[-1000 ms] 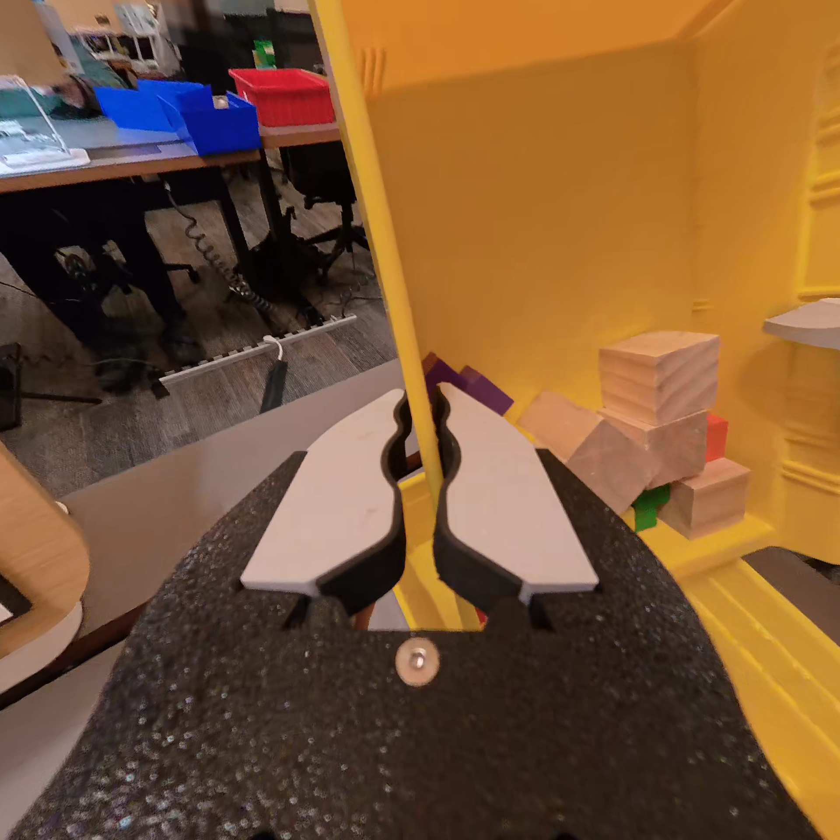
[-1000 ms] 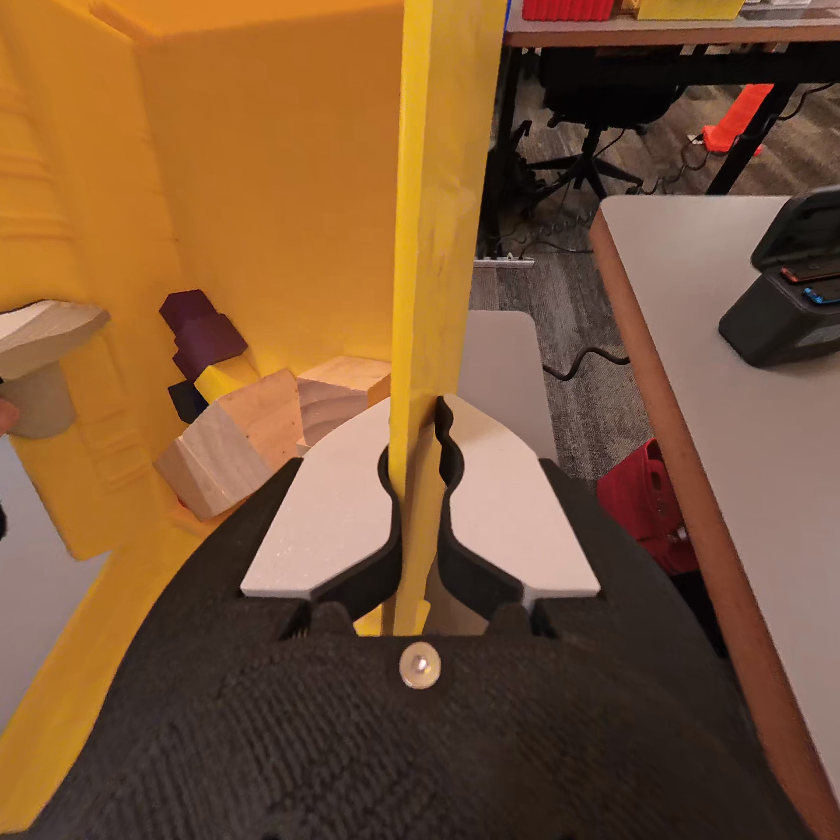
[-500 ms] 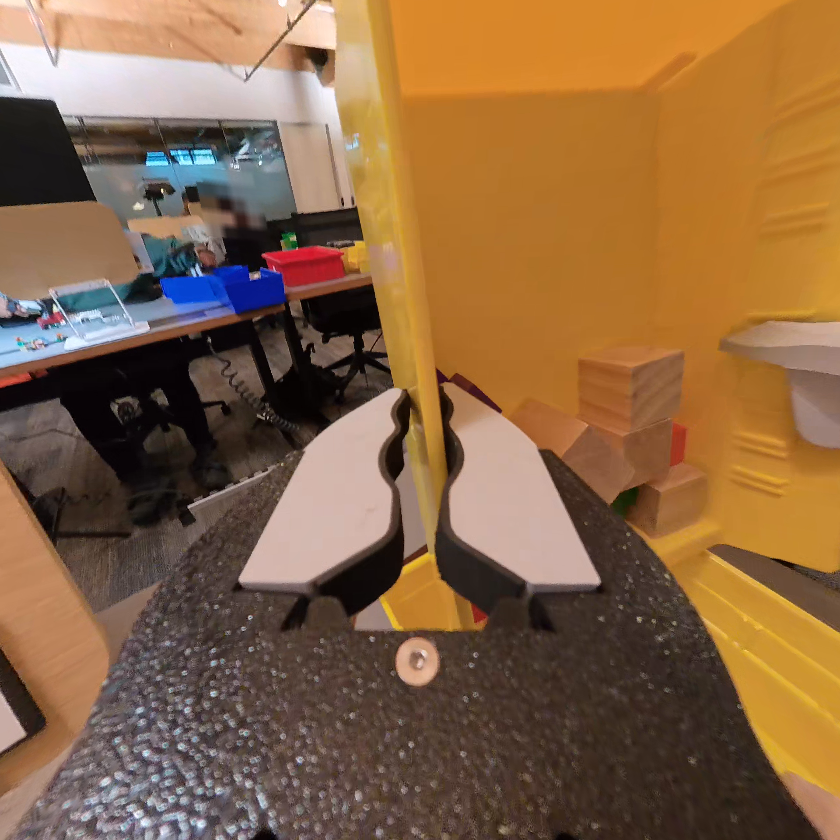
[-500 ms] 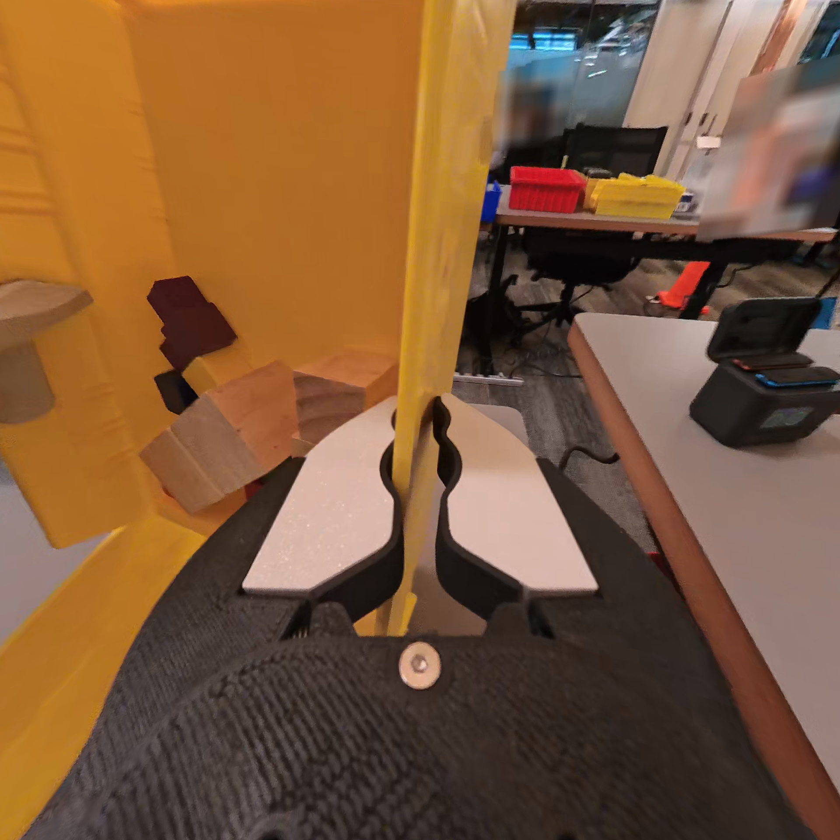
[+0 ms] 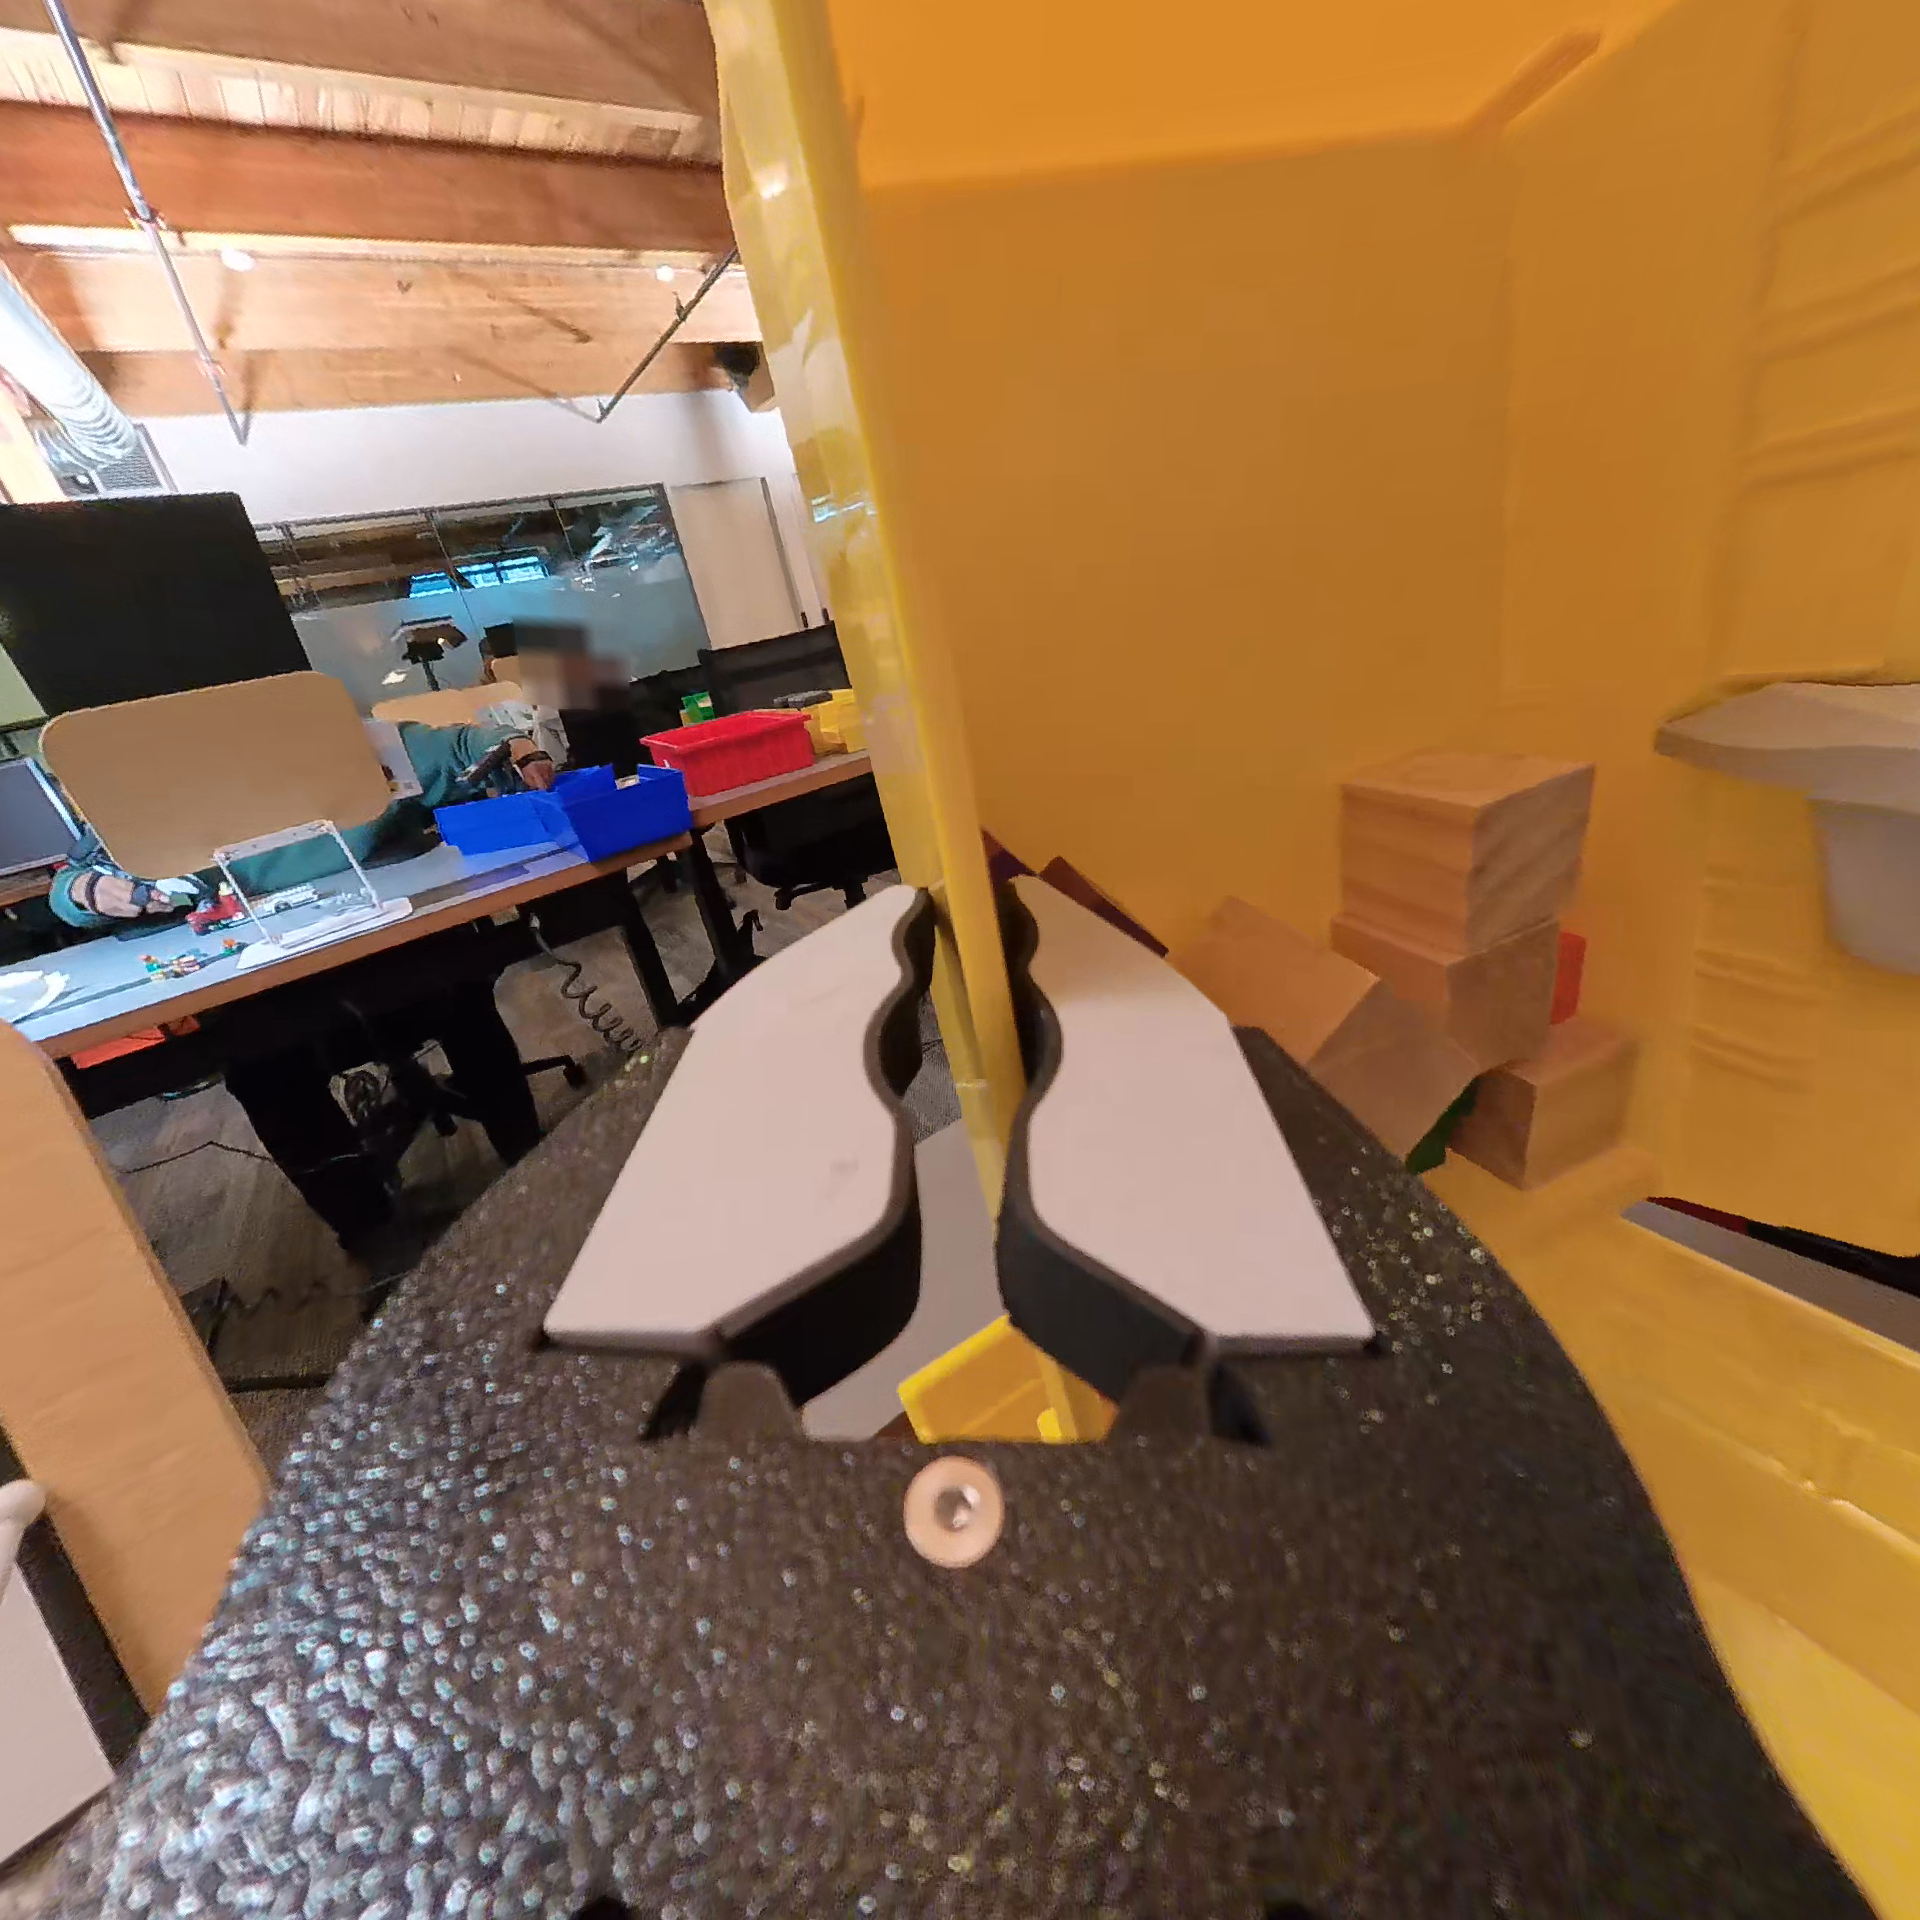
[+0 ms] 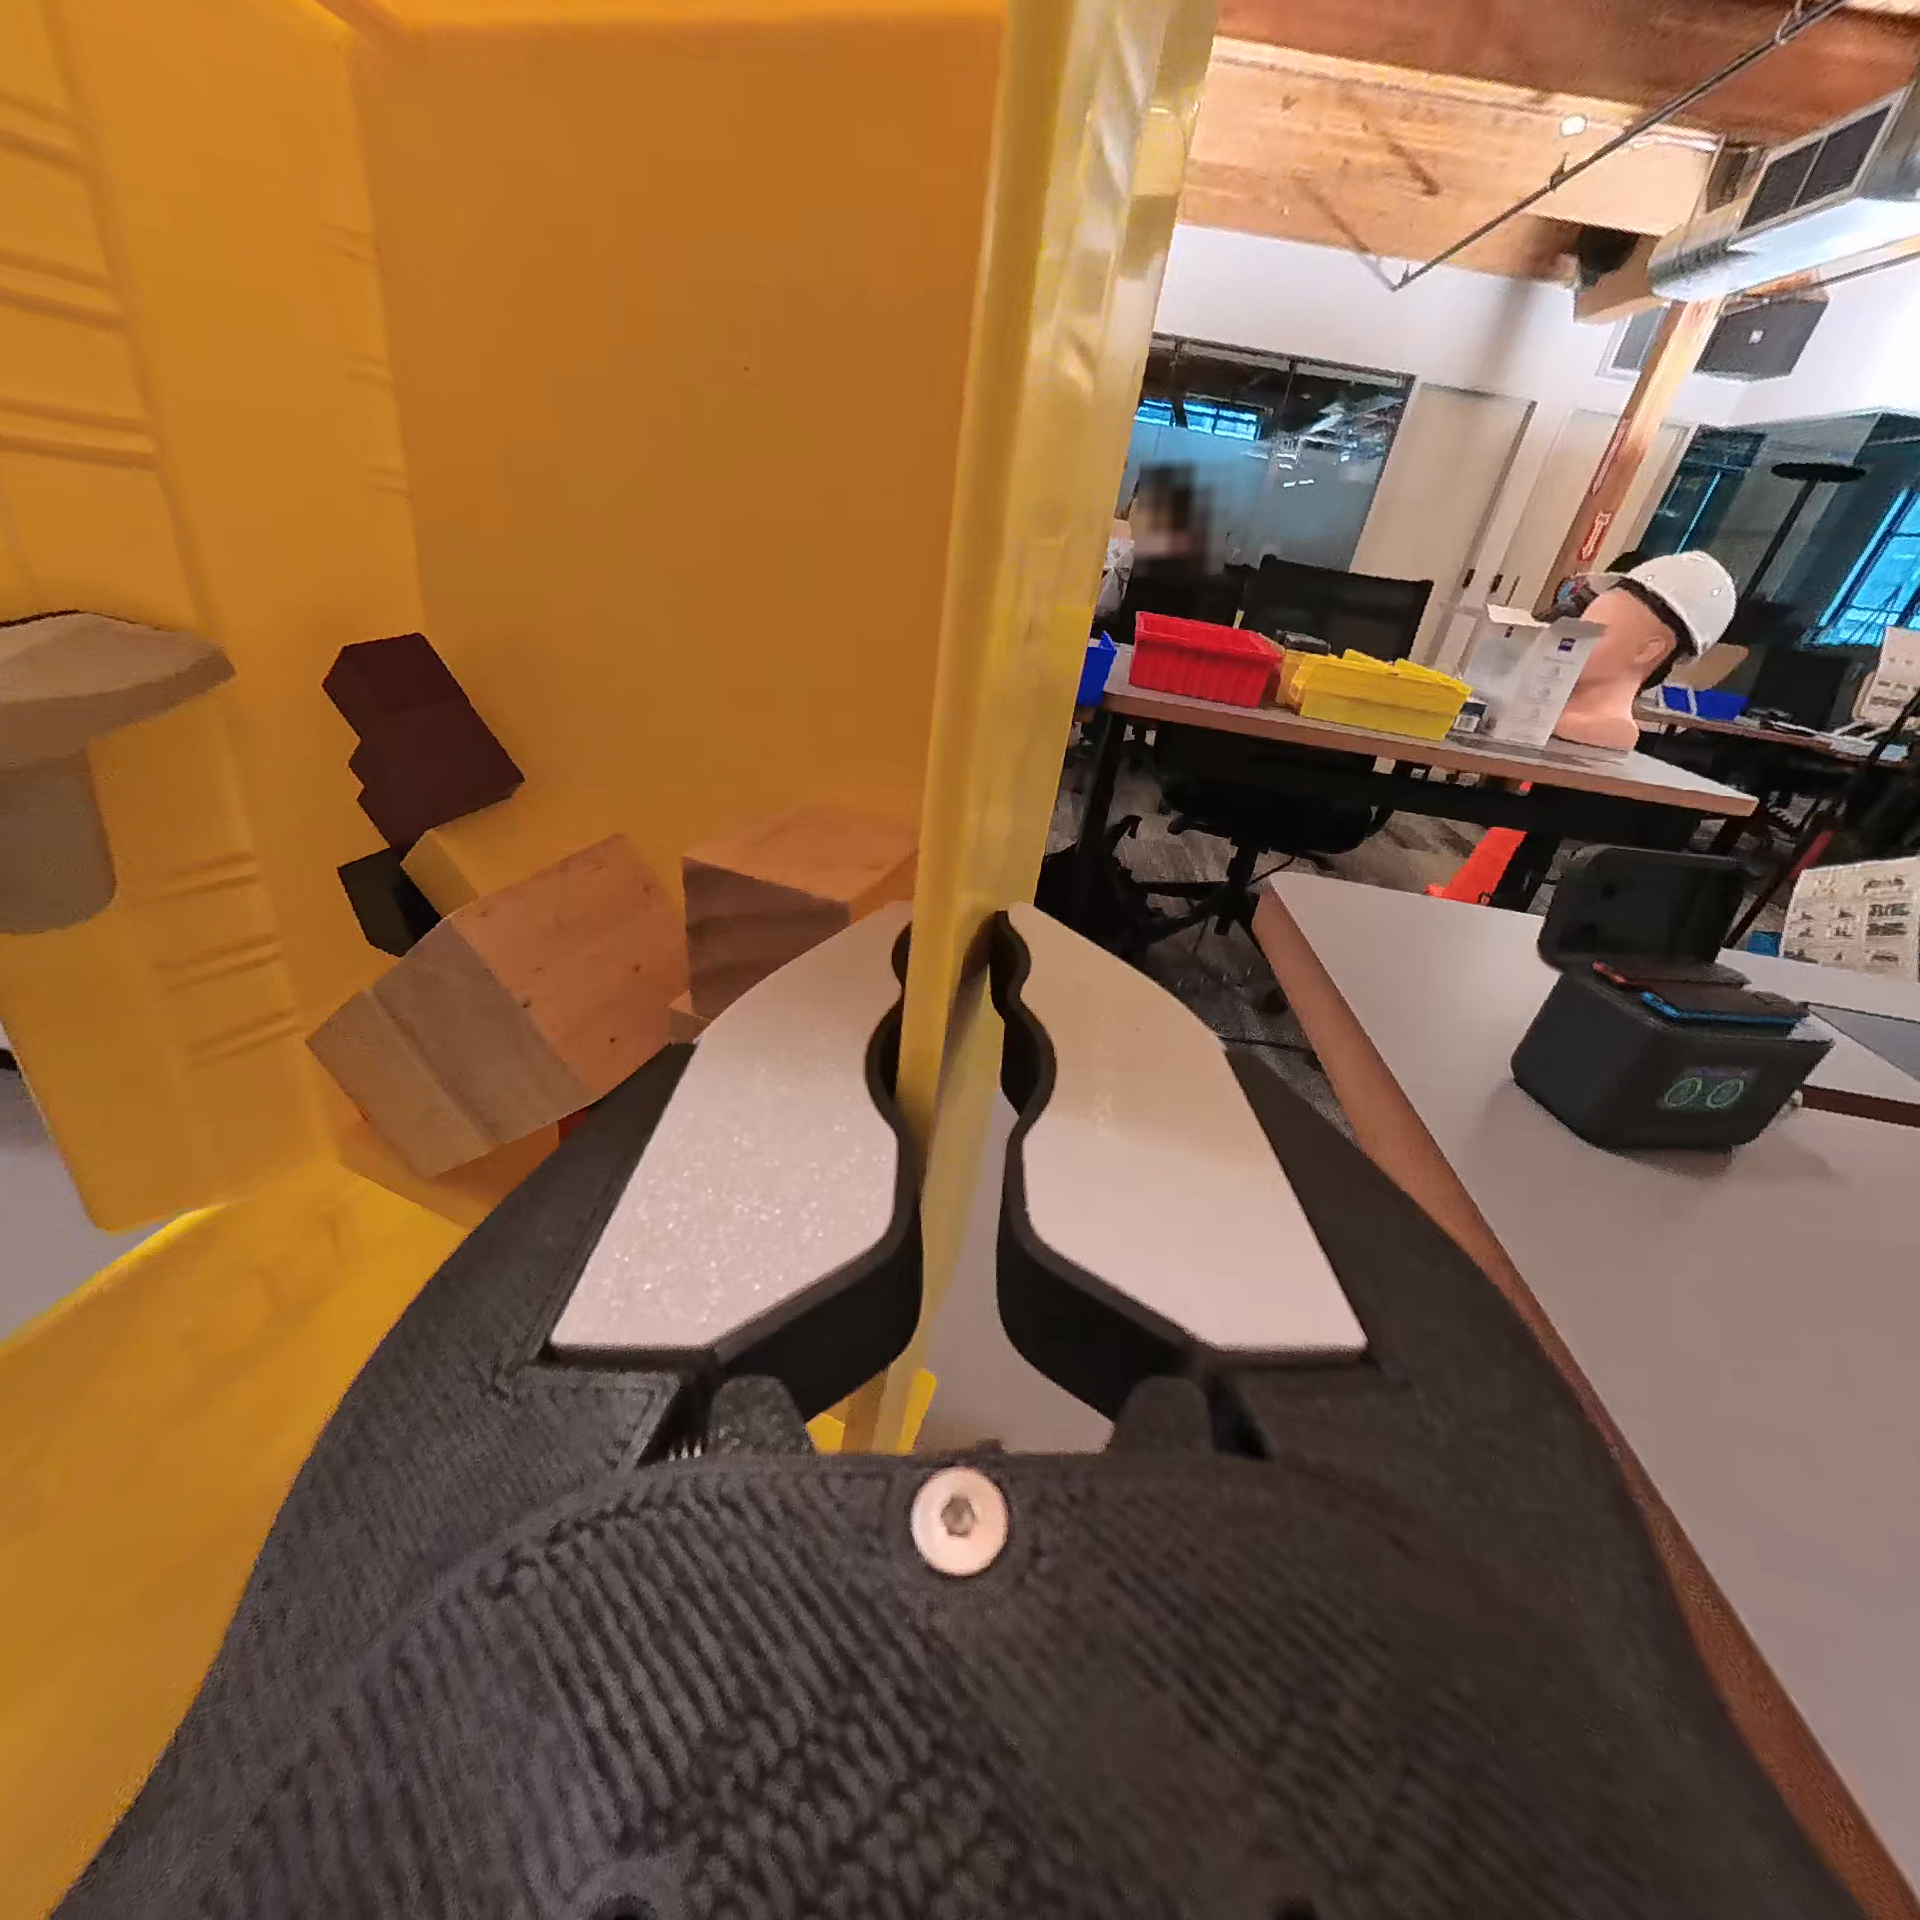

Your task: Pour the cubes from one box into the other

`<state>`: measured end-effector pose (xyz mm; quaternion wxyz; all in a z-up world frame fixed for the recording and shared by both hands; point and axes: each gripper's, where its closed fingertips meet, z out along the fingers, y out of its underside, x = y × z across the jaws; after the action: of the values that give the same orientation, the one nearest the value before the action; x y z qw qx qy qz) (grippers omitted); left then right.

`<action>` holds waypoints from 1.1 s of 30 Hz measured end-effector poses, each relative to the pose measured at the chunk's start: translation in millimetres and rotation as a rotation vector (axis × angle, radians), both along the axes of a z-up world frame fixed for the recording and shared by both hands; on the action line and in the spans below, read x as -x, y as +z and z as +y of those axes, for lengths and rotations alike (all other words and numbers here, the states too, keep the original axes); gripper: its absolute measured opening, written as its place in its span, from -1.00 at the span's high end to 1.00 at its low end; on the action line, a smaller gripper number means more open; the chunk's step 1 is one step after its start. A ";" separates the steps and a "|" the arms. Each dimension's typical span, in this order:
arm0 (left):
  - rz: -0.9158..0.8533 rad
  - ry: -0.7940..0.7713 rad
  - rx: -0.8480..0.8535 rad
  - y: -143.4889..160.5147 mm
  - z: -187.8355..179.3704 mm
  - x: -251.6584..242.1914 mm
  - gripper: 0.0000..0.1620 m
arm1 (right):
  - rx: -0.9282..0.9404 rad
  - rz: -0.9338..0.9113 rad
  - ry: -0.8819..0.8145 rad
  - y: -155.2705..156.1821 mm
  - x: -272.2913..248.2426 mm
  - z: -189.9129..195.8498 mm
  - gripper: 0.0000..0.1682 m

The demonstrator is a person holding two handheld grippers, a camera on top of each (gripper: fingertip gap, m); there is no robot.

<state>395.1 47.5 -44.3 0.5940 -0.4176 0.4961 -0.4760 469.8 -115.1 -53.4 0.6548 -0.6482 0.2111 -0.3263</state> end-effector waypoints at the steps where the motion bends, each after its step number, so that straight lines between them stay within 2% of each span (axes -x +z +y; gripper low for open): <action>1: -0.001 0.001 -0.002 -2.7 -0.4 0.4 0.86 | -0.005 0.001 -0.001 -2.1 -0.4 0.1 0.87; 8: -0.028 0.001 -0.018 -9.0 -4.5 1.8 0.84 | -0.051 -0.020 -0.006 -5.7 -3.9 -1.4 0.90; 13: -0.030 -0.007 -0.035 -2.9 -5.7 0.5 0.83 | -0.025 -0.031 0.001 -4.2 -8.5 -0.1 0.88; 19: -0.060 -0.009 -0.056 8.8 -9.2 7.8 0.80 | -0.083 -0.045 0.013 5.2 -9.2 2.3 0.91; 23: -0.043 0.000 -0.046 5.7 -6.0 8.8 0.80 | -0.110 -0.032 0.016 5.9 -8.8 6.3 0.92; 33: -0.028 0.034 -0.055 0.1 -1.3 5.0 0.79 | -0.106 0.018 -0.016 -6.0 -16.7 12.6 0.94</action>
<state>390.1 46.2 -44.2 0.6201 -0.4026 0.4934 -0.4581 486.6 -102.5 -59.4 0.6835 -0.6139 0.2394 -0.3140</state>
